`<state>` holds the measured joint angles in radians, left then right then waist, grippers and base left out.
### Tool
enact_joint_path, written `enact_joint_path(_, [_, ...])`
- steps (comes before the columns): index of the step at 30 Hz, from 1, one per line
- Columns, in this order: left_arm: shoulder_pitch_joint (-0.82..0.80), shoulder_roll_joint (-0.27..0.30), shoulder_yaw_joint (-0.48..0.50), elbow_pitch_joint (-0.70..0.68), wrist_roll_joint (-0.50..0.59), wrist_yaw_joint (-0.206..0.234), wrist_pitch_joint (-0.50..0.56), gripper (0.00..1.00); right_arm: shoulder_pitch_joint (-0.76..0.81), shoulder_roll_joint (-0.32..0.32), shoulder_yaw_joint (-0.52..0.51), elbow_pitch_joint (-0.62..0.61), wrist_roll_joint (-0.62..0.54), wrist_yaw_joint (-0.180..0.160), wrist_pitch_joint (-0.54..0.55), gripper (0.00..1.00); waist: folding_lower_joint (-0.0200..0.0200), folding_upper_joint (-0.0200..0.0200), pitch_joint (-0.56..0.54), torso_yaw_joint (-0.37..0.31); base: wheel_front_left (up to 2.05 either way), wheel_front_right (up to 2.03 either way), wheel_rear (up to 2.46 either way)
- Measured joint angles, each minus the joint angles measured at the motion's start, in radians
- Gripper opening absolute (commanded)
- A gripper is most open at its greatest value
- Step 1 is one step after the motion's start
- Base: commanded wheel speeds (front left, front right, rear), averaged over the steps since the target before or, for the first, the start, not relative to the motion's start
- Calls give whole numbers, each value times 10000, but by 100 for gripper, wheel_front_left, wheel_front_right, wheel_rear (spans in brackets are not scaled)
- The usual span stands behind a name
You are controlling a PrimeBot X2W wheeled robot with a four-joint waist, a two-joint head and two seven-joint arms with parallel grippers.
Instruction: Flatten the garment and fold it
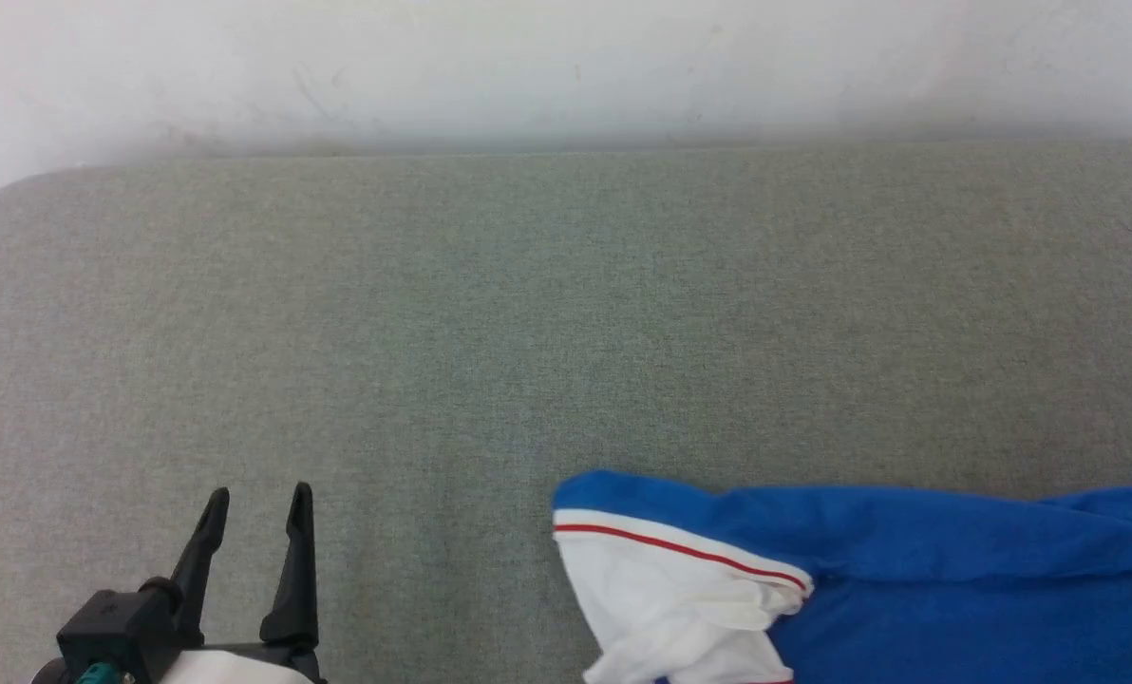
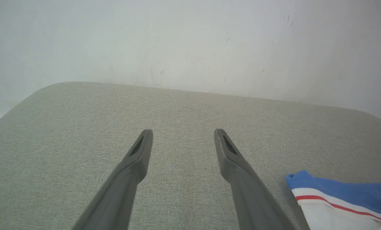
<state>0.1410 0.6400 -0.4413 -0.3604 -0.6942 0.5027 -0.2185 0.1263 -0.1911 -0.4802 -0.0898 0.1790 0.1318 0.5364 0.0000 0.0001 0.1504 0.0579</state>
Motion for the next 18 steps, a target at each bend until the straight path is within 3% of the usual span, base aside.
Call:
enact_joint_path(4, [5,2,-67,65,0,-2,77,100,49,-27,-6,-100,293,-2,198,0,0,0,-106,87,0,0,0])
enact_joint_path(7, [5,-6,-146,132,-2,-6,102,100,376,178,692,-493,594,-2,502,0,0,0,-215,147,0,0,0])
enact_joint_path(18, [35,-155,-303,282,-86,-81,144,100,1255,673,5837,-2583,1916,-4,1423,0,-1,0,-692,401,0,0,0])
